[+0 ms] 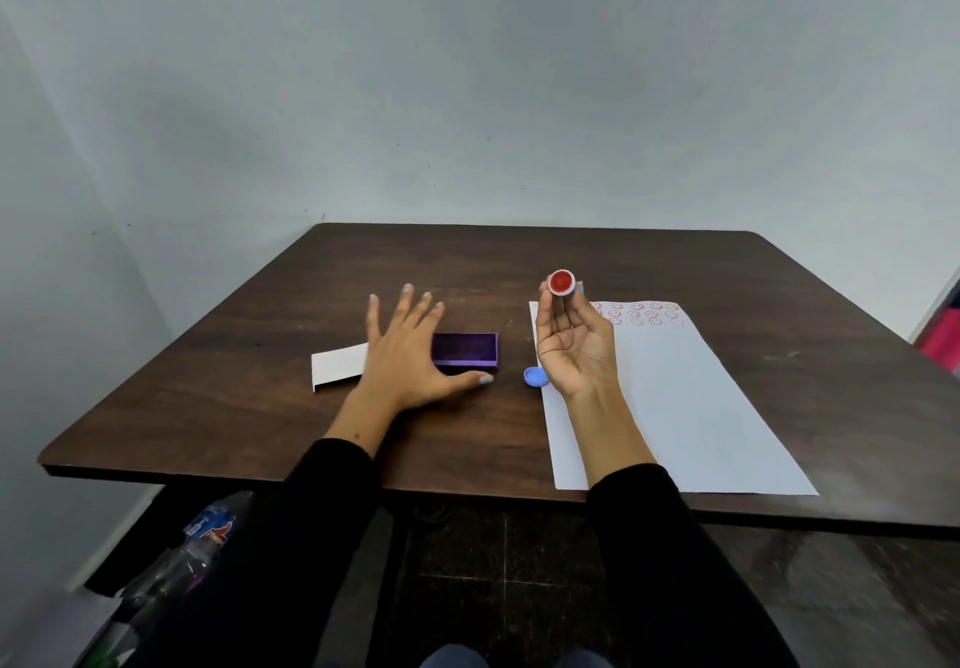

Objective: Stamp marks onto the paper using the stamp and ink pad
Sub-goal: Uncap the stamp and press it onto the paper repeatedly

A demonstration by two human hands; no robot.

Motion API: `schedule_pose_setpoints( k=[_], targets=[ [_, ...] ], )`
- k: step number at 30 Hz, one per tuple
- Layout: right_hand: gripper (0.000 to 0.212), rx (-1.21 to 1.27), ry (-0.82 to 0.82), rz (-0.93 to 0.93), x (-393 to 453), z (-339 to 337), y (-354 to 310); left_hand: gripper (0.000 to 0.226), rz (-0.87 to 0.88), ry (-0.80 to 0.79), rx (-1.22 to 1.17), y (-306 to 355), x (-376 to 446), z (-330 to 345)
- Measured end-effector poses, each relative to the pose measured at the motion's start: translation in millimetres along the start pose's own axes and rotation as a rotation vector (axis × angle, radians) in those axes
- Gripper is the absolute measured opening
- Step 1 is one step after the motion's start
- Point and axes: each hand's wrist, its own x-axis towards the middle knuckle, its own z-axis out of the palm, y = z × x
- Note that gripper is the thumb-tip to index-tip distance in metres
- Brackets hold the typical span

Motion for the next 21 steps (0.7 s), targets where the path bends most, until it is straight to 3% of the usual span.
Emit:
schedule_pose_setpoints(
  k=[3, 10, 15, 18, 21],
  targets=[
    [0.019, -0.053, 0.008, 0.000, 3.2, -1.1, -0.5, 0.128, -0.060, -0.067, 0.022, -15.7, -5.0, 0.3],
    [0.006, -0.408, 0.127, -0.097, 8.0, 5.1, 9.9, 0.105, -0.060, -0.139, -0.085, -14.3, -3.4, -0.2],
    [0.015, -1.182, 0.116, -0.328, 20.0, 19.2, 37.7, 0.092, -0.086, -0.132, -0.172, -14.2, -3.2, 2.3],
    [0.010, -1.628, 0.055, -0.462, 22.2, 17.5, 57.3, 0.084, -0.086, -0.111, -0.202, -14.5, -4.2, 2.6],
    [0.015, -1.914, 0.056, -0.531, 22.0, 14.7, 71.1, 0.080, -0.091, -0.127, -0.228, -14.9, -4.0, 1.2]
  ],
)
